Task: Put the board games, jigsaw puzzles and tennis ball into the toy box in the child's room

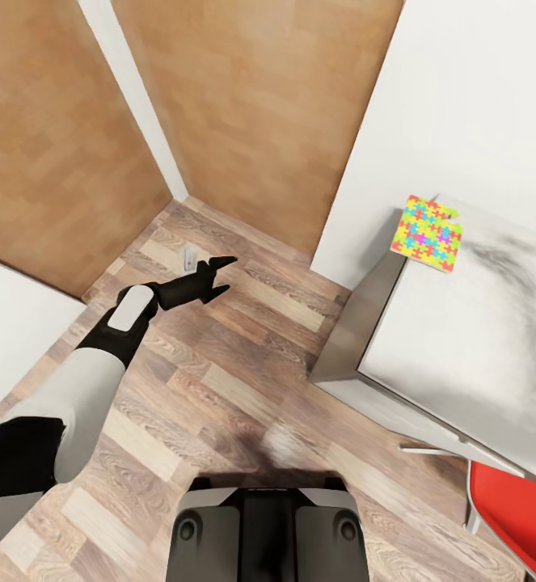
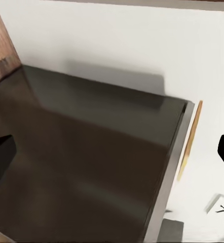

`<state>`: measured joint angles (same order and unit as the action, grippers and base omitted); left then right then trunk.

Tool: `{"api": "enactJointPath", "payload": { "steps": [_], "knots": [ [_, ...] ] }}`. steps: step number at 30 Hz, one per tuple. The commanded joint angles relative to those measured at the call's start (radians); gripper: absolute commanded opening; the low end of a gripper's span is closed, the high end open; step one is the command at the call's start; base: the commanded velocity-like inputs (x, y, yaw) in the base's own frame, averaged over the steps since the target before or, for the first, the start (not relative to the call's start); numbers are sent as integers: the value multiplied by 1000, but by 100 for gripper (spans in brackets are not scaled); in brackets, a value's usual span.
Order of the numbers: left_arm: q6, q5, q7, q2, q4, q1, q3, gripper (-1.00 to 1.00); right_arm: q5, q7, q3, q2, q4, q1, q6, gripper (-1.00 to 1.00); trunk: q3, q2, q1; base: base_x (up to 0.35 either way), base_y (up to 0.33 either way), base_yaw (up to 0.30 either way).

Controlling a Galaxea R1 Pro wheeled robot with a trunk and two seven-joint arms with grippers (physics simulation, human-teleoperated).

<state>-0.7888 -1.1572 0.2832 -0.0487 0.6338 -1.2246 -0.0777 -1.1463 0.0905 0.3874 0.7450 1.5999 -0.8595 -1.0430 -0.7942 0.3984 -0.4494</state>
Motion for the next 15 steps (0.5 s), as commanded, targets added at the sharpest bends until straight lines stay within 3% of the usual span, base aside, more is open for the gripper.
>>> {"api": "enactJointPath", "payload": {
  "steps": [1, 6, 15],
  "knots": [
    [0, 2, 6, -1, -1, -1, -3, 100, -10, 10, 0, 0, 0, -1, -4, 100, -1, 2, -1, 0, 0, -236],
    [5, 54, 67, 0, -45, -24, -10, 100, -21, 9, 6, -2, 9, 8, -4, 100, 0, 2, -1, 0, 0, -254],
    [8, 89, 110, -1, -66, -36, -14, 100, -27, 9, 9, -6, 13, 13, -4, 100, 3, 2, -1, 0, 0, -271]
  ]
}}
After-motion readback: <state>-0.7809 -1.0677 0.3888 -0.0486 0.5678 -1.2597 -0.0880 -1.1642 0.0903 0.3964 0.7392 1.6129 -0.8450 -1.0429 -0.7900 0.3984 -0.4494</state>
